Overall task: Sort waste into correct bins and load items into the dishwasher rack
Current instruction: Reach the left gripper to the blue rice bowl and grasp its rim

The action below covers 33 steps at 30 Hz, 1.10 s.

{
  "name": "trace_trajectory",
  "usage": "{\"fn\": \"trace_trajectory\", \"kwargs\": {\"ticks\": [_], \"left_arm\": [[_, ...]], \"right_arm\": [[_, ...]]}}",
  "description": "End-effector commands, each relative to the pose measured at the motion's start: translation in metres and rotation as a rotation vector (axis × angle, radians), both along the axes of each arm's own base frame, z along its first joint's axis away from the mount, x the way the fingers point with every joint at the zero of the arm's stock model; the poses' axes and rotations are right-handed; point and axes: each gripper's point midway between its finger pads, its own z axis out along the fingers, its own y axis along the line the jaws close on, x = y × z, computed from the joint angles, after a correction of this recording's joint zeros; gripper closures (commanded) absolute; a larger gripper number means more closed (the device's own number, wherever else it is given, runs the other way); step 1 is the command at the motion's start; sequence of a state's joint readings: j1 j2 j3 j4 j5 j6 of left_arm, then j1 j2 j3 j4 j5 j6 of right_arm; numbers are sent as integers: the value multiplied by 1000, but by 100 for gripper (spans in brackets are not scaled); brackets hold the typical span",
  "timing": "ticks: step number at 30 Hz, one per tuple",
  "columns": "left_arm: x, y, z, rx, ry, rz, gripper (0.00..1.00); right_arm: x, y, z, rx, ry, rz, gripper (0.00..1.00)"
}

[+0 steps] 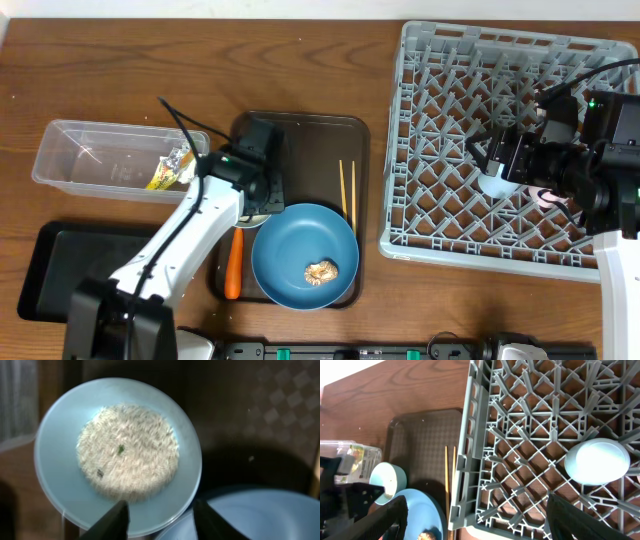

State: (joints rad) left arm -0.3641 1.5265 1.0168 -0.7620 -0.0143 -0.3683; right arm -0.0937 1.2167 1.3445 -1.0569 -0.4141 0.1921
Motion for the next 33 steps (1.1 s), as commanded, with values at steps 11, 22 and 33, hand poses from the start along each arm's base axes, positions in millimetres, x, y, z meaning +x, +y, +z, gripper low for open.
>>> {"fn": "trace_trajectory", "kwargs": {"ticks": [11,22,33], "left_arm": [[20,-10,-31,23,-23,16,60],[18,-10,-60,50,40,11,65],[16,-5,-74,104,73,-74,90]], "right_arm": [[-2,5,-2,-10,1,30,19],[-2,5,-2,-9,2,30,19],[-5,6,-5,-7,20,30,19]]}}
